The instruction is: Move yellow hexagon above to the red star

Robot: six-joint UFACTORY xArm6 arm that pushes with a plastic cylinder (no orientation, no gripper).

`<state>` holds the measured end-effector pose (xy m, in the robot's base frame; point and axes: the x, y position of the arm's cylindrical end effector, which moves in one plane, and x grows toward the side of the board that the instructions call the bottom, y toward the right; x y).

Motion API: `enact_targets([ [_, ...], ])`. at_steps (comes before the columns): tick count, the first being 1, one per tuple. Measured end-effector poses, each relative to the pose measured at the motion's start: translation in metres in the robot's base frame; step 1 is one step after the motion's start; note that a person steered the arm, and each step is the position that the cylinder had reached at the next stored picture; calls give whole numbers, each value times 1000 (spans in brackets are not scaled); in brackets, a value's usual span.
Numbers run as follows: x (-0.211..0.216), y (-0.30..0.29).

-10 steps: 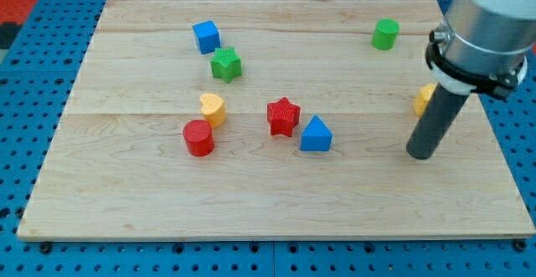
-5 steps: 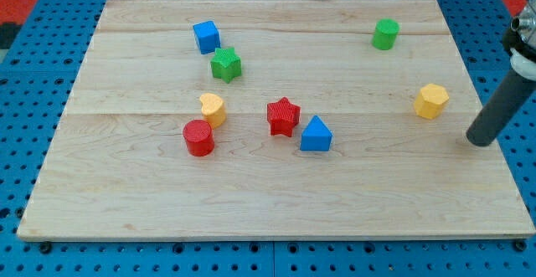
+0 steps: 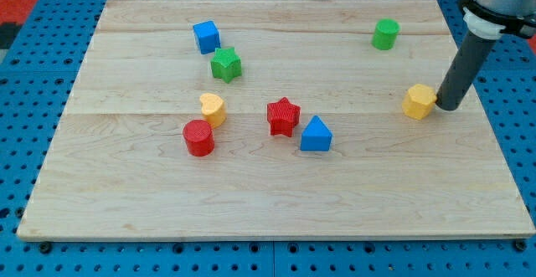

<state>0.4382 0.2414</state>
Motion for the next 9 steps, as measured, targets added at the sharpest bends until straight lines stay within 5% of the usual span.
enact_targets([
  [2, -8, -52],
  [5, -85, -114],
  [9, -79, -47],
])
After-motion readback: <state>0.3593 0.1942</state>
